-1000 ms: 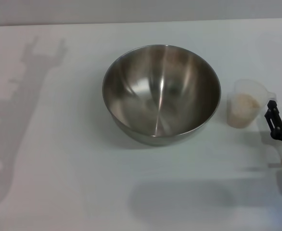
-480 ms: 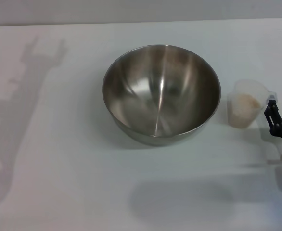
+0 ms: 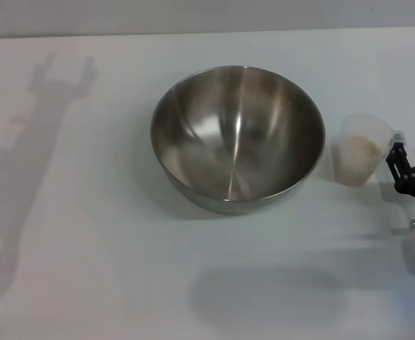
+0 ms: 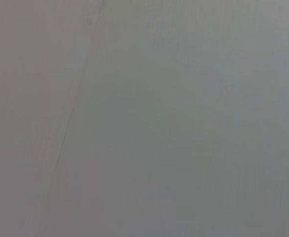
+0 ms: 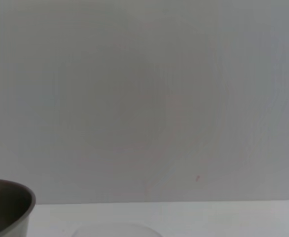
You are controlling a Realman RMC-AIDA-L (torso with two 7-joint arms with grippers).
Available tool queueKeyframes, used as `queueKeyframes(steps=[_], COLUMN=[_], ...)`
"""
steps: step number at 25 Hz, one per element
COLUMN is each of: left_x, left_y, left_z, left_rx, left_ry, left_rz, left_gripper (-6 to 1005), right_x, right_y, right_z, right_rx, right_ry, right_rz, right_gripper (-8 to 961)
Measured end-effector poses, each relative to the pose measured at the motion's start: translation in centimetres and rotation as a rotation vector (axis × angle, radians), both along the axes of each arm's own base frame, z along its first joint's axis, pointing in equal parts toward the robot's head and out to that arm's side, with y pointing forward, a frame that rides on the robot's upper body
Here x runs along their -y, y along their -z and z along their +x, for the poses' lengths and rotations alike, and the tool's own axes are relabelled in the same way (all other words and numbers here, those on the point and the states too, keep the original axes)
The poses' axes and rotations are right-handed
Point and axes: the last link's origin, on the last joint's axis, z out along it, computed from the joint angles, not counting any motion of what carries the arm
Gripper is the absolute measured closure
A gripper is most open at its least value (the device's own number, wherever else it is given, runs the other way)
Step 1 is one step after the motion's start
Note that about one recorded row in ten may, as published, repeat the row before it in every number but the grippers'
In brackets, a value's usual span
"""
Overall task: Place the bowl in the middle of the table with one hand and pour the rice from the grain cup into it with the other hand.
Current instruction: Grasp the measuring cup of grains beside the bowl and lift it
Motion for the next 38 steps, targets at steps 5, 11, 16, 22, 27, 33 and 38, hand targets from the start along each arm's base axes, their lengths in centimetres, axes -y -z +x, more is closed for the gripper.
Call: queueKeyframes(steps=[5,11,16,22,27,33,38], left_x=[0.0,0.0,0.1,0.2,0.4,0.5,0.6], left_y=[-0.1,-0.1,-0.2,-0.3,-0.4,-0.4,-0.4], left_z=[0.0,-0.1,-0.2,-0.3,-0.3,-0.4,-0.4], left_rx=[0.002,0.006,0.007,0.009,0.012,0.013,0.016], left_ry=[-0.001,-0.002,-0.002,0.001,0.001,0.000,-0.001], left_rz=[0.001,0.000,0.003,0.007,0.011,0.012,0.013], left_gripper=[201,201,201,201,201,201,201], right_x=[-0.5,-0.7,-1.0,-1.0,-1.1,-1.1,-0.8], right_y=[0.1,0.2,0.2,0.2,0.2,0.0,-1.2], right_z=[0.0,0.0,-0.2,-0.3,-0.4,-0.4,-0.5], right_rx=[0.004,0.003,0.004,0.004,0.005,0.000,-0.010], right_ry=[0.002,0.002,-0.005,-0.011,-0.014,-0.011,-0.025], right_rz=[-0.018,-0.025,-0.025,-0.022,-0.021,-0.006,0.077], right_gripper=[398,457,655,801,906,923,930])
